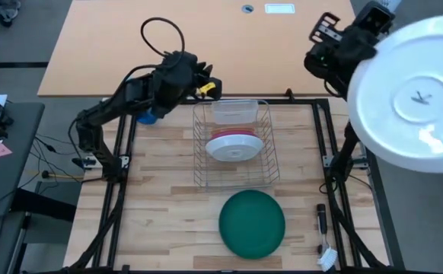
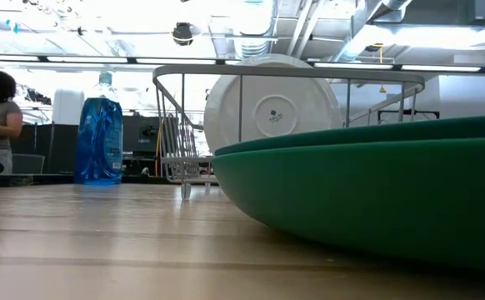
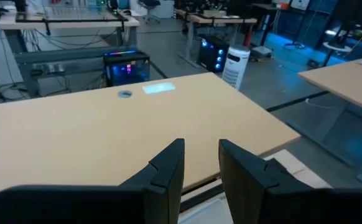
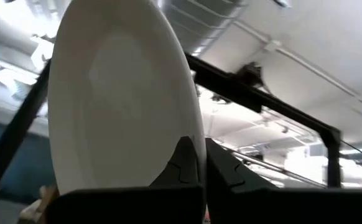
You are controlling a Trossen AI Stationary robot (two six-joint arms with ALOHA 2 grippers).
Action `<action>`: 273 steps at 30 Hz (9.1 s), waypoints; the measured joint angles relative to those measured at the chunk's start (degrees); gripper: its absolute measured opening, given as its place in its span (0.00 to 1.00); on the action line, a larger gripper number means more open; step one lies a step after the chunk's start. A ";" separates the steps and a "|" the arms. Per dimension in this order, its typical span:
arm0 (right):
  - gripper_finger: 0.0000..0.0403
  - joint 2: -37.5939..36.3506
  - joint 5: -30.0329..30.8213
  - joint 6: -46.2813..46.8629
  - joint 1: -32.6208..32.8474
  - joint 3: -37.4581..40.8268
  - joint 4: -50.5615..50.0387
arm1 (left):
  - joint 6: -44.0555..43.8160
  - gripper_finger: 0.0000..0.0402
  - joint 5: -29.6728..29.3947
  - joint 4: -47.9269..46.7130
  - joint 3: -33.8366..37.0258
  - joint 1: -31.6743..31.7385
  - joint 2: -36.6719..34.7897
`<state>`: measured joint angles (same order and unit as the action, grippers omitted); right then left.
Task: Sort dishes
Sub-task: Put the white plate in the dish rack
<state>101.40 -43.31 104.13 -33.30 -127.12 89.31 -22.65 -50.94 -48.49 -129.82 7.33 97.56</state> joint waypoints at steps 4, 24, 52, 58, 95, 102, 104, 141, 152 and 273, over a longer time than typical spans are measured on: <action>0.00 2.33 -0.17 -0.59 0.93 -6.86 -1.32 | 1.51 0.23 2.08 0.00 0.00 0.89 -0.10; 0.00 1.82 -0.60 -11.78 5.16 -6.63 -9.75 | 2.08 0.23 9.10 -0.05 0.00 0.81 -0.09; 0.00 -18.89 34.16 -74.54 5.11 -7.59 -126.17 | 12.02 0.23 19.45 -1.31 -0.07 5.00 -6.55; 0.00 -20.28 49.03 -73.09 6.43 -7.37 -135.86 | 13.48 0.23 19.81 -1.48 -0.07 6.61 -8.13; 0.00 -14.51 34.65 -68.27 -2.51 -7.49 -174.25 | 79.85 0.58 -0.34 1.59 -0.04 -15.03 13.39; 0.00 -13.75 31.53 -70.19 -2.85 -7.48 -175.01 | 81.61 0.55 -2.73 2.15 -0.04 -15.00 15.12; 0.00 -13.74 31.05 -70.51 -2.75 -7.51 -175.64 | 81.57 0.50 -3.28 2.57 -0.04 -15.03 15.00; 0.33 -20.22 31.51 -77.85 -13.07 -7.58 -179.26 | 46.32 0.06 8.20 -2.23 -4.68 -16.70 7.15; 0.34 -24.83 31.67 -77.30 -15.65 -7.55 -178.78 | 25.34 0.06 58.06 -8.54 -4.66 -7.40 -1.64; 0.33 -24.24 42.60 -71.75 4.52 -7.50 -177.60 | 24.49 0.35 72.76 4.05 37.14 3.57 -0.90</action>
<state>77.17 -0.71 32.38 -28.77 -134.63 -88.29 1.84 21.82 -44.44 -92.68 10.90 96.66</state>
